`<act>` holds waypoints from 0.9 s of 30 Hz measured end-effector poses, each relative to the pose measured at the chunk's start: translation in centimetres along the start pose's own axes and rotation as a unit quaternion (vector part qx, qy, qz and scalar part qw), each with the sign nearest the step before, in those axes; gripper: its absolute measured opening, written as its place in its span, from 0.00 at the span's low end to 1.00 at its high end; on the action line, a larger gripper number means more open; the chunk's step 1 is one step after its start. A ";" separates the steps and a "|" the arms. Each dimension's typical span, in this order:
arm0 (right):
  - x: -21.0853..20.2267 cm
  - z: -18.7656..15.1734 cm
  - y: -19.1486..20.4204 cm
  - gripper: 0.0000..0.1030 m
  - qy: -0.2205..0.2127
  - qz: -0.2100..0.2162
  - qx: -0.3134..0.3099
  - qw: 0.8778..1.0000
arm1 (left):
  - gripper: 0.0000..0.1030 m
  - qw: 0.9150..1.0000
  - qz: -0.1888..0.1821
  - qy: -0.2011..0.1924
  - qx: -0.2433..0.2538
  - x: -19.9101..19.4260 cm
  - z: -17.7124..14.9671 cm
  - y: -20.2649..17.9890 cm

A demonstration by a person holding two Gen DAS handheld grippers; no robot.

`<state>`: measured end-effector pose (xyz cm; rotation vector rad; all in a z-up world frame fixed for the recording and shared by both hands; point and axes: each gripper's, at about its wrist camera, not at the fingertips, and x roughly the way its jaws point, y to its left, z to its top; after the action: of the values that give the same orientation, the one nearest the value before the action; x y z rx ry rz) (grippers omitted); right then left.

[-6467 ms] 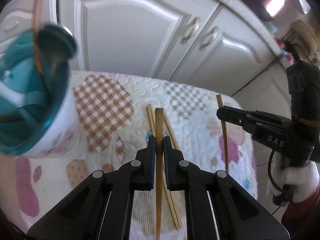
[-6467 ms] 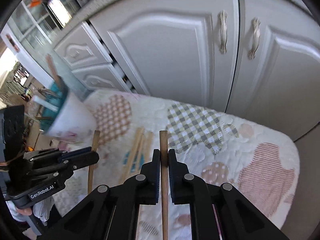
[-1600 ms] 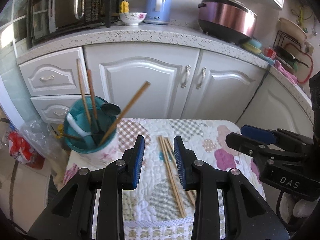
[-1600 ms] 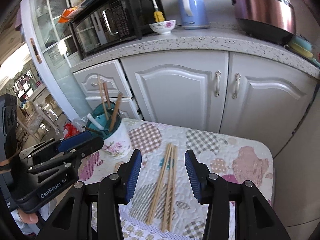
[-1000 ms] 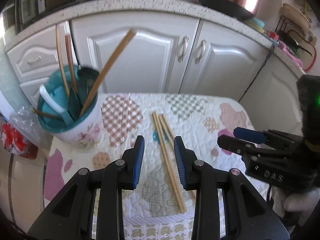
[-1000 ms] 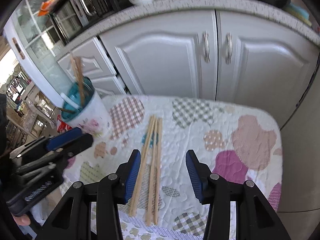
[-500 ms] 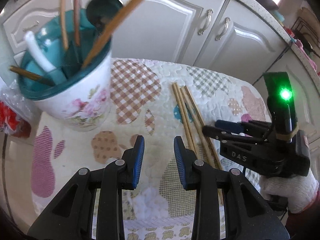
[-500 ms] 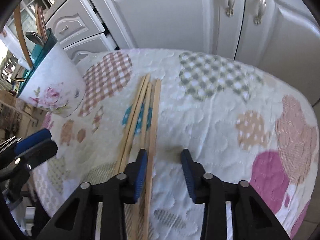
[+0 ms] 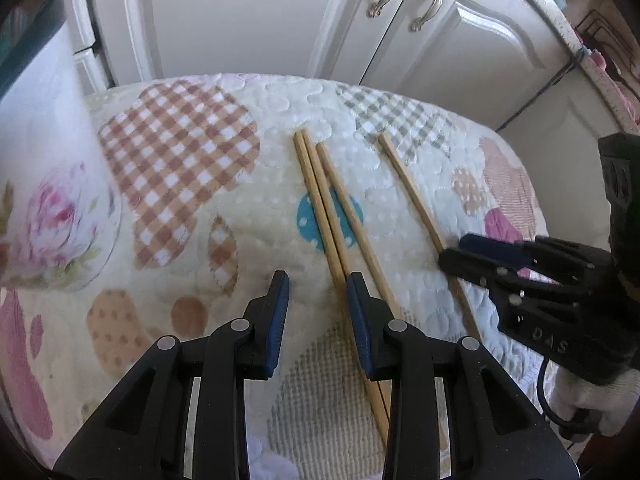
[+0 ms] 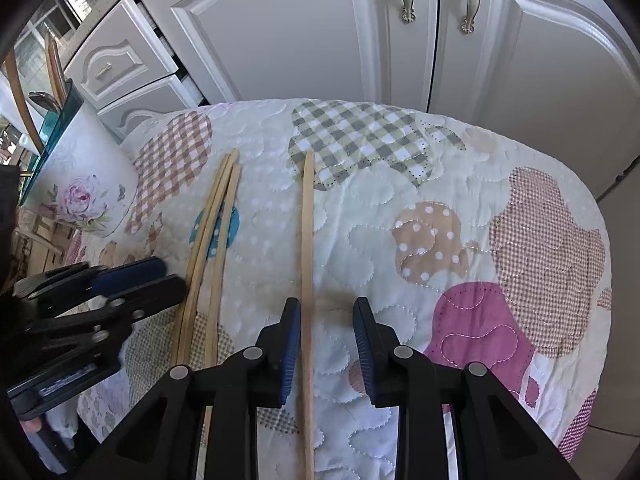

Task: Organize utensils
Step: 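Grasp another chopstick with the left gripper while the right gripper grasps one too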

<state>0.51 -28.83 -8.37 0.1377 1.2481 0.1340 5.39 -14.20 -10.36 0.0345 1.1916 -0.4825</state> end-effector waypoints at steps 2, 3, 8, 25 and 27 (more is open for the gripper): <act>-0.1 0.1 -0.1 0.25 0.002 0.002 -0.001 1.000 | 0.28 1.000 0.007 -0.001 0.007 0.2 0.4 -0.1; -0.1 0.1 -0.1 0.25 0.003 0.003 0.000 1.000 | 0.28 1.000 0.012 0.000 0.007 0.3 0.5 0.0; 0.3 0.7 0.1 0.26 0.004 0.006 0.000 1.000 | 0.28 1.000 0.014 0.000 0.012 0.5 0.7 0.4; 0.0 -0.2 1.0 0.10 0.025 0.032 -0.020 0.999 | 0.05 1.000 -0.002 0.025 0.000 -1.3 -1.9 2.7; 0.4 0.9 1.0 0.16 0.011 0.028 -0.013 0.999 | 0.06 1.000 0.001 0.016 -0.004 -1.4 -1.3 2.7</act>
<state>1.42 -27.86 -8.29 0.1500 1.2648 0.2004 4.81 -10.94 -10.17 0.0368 1.2254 -0.4770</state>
